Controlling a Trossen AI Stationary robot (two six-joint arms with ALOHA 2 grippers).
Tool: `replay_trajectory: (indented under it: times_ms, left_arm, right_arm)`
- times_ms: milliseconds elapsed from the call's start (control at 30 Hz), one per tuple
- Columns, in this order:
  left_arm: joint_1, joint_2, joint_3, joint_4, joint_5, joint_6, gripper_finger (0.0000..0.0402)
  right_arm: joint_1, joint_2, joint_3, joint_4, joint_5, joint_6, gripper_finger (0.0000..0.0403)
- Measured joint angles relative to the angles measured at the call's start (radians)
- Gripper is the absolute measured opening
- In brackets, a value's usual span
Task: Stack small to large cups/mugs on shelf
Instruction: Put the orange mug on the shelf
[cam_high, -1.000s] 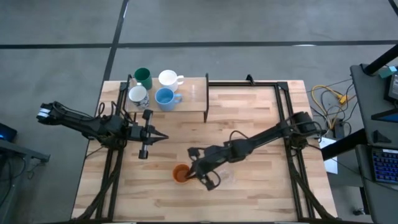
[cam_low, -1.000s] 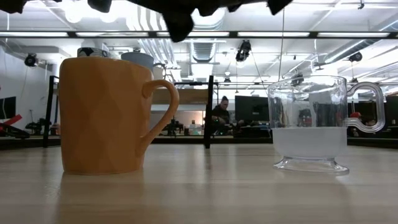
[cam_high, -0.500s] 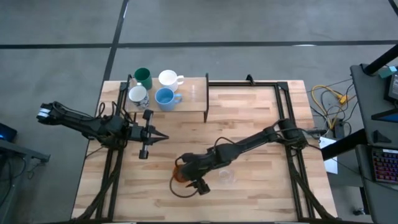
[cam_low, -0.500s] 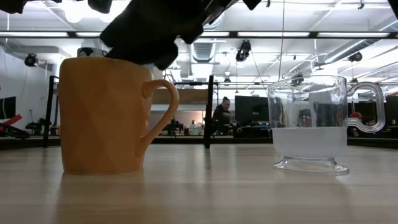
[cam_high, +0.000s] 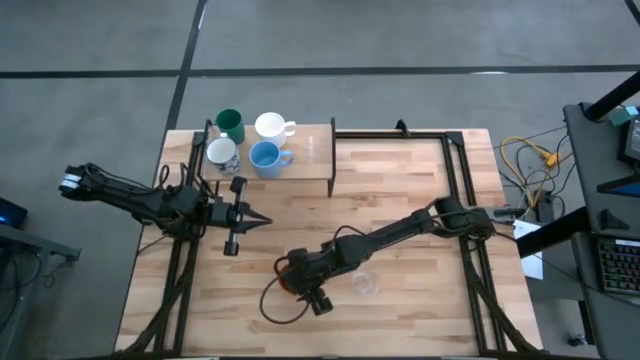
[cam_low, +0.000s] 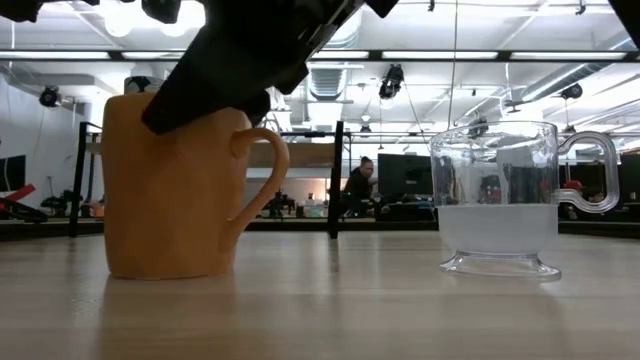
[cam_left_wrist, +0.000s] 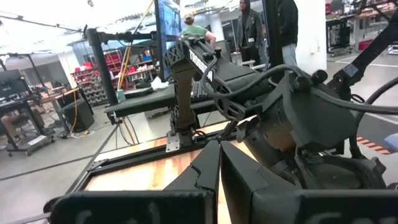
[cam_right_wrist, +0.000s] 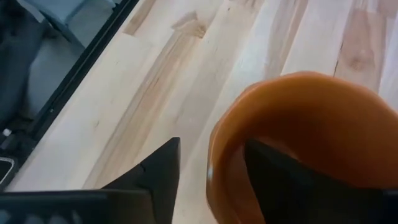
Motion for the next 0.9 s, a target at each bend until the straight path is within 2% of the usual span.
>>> replay_trajectory:
  times_ms: [500, 767, 900]
  left_arm:
    - [0.001, 0.000, 0.000, -0.001, 0.000, 0.000, 0.0000]
    - [0.001, -0.001, 0.000, -0.001, -0.001, 0.001, 0.0000]
    - [0.001, -0.001, 0.000, -0.001, -0.001, 0.001, 0.0000]
  right_arm:
    - [0.000, -0.003, 0.003, -0.003, 0.000, -0.023, 0.0035]
    - [0.001, -0.021, 0.004, -0.012, -0.002, -0.043, 0.0018]
    - [0.000, -0.060, 0.009, -0.089, -0.007, -0.046, 0.0015]
